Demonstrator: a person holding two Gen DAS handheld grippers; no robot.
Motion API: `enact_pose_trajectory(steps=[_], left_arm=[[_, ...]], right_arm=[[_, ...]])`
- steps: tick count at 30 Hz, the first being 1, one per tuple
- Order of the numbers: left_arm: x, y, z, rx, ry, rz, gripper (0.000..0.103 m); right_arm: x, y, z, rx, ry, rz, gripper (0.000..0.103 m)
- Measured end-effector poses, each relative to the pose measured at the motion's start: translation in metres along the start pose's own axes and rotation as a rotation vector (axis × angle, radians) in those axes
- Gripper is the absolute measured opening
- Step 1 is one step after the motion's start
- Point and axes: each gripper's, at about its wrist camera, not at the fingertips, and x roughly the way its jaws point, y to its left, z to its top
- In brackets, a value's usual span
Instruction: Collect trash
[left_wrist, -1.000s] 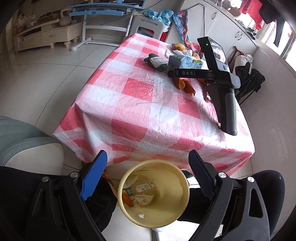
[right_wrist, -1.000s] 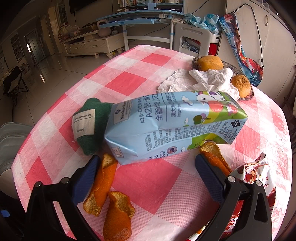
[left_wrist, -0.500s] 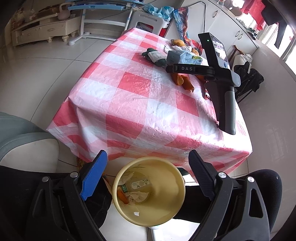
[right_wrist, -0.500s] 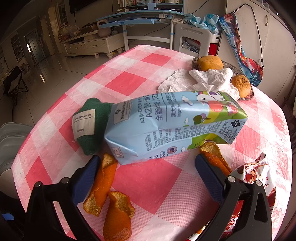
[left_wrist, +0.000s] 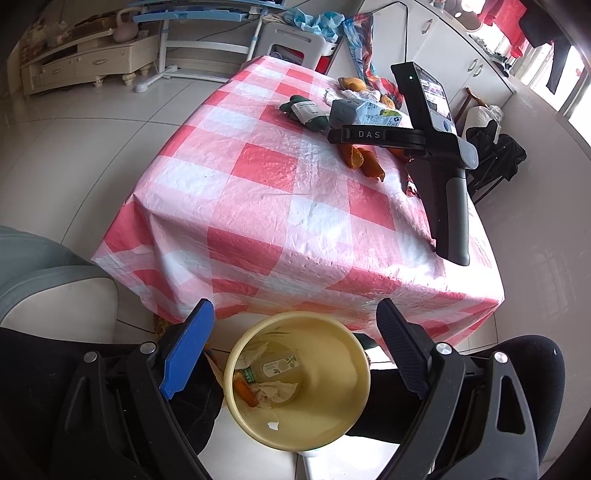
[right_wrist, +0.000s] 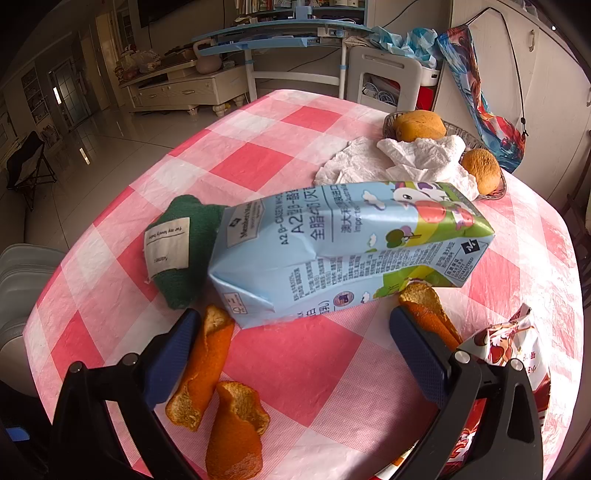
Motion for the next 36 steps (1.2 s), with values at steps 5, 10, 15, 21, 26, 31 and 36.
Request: enact_pose_trajectory(steps=[5, 10, 15, 21, 26, 31, 36], left_arm=[[-0.001, -0.0017, 0.0003, 0.008, 0.0, 0.005, 0.086], [-0.0007, -0.0027, 0.0002, 0.01, 0.0, 0.003, 0.086], [-0.0004, -0.0052, -0.0004, 0.013, 0.004, -0.003, 0.086], [0.0004, -0.0045, -0.0004, 0.007, 0.007, -0.008, 0.086], [0.0011, -0.0034, -0.0003, 0.003, 0.008, -0.01, 0.086], [0.001, -0.0037, -0.0002, 0.003, 0.008, -0.01, 0.086], [0.0022, -0.004, -0.0003, 0.007, 0.009, -0.009, 0.086]], right_arm=[[0.0007, 0.0002, 0.0002, 0.0, 0.0, 0.0, 0.097], [0.0004, 0.0001, 0.0001, 0.0, 0.0, 0.0, 0.097], [0.0011, 0.0004, 0.0003, 0.0, 0.0, 0.0, 0.097], [0.0013, 0.0004, 0.0003, 0.0, 0.0, 0.0, 0.097], [0.0006, 0.0002, 0.0001, 0.0, 0.0, 0.0, 0.097], [0.0008, 0.0002, 0.0002, 0.0, 0.0, 0.0, 0.097], [0.0012, 0.0002, 0.0003, 0.0, 0.0, 0.0, 0.098]])
